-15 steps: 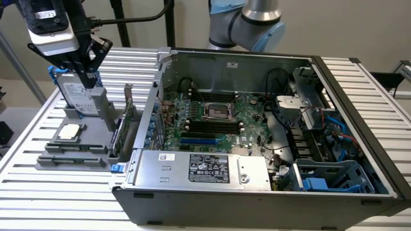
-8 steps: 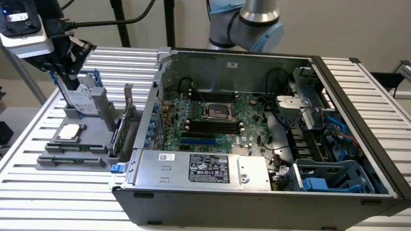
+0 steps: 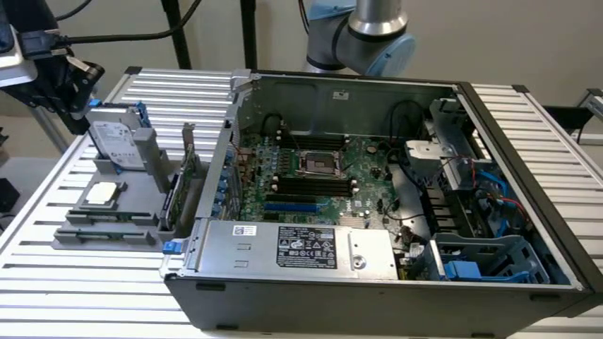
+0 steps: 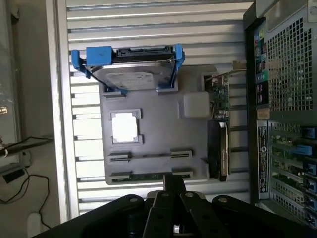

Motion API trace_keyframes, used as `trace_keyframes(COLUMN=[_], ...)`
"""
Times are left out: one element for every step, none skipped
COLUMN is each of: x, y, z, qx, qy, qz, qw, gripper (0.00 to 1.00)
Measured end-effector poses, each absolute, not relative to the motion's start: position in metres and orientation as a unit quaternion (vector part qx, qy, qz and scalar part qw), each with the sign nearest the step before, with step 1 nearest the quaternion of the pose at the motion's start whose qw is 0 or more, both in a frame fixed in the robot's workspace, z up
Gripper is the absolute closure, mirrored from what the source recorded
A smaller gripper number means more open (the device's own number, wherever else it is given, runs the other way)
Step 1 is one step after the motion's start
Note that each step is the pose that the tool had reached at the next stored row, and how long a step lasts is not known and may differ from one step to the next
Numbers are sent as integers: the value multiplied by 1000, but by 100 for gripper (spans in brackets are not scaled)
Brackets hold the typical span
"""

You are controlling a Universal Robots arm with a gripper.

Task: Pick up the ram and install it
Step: 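Reach for the ram, then pick up the ram and move it above insertion slot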

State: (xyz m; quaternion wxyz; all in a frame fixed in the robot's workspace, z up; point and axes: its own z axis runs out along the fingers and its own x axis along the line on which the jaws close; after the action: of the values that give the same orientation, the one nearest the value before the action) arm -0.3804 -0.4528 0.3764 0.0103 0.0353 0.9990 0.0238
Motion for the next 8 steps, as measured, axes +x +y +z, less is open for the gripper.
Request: trace_keyframes(x=[-385,-389,-393,-393,-393,-393,-393,-393], y=[-453,-453,-453,-453,-453,-453,-453,-453], z=[376,376,376,376,376,376,376,376], qx=[35,35,35,35,35,35,35,35], qy=[999,999,999,999,999,999,999,999], qz=[24,24,24,23,23,23,23,23], qw=[10,10,10,10,10,10,10,10], gripper=[89,89,89,89,89,89,89,89])
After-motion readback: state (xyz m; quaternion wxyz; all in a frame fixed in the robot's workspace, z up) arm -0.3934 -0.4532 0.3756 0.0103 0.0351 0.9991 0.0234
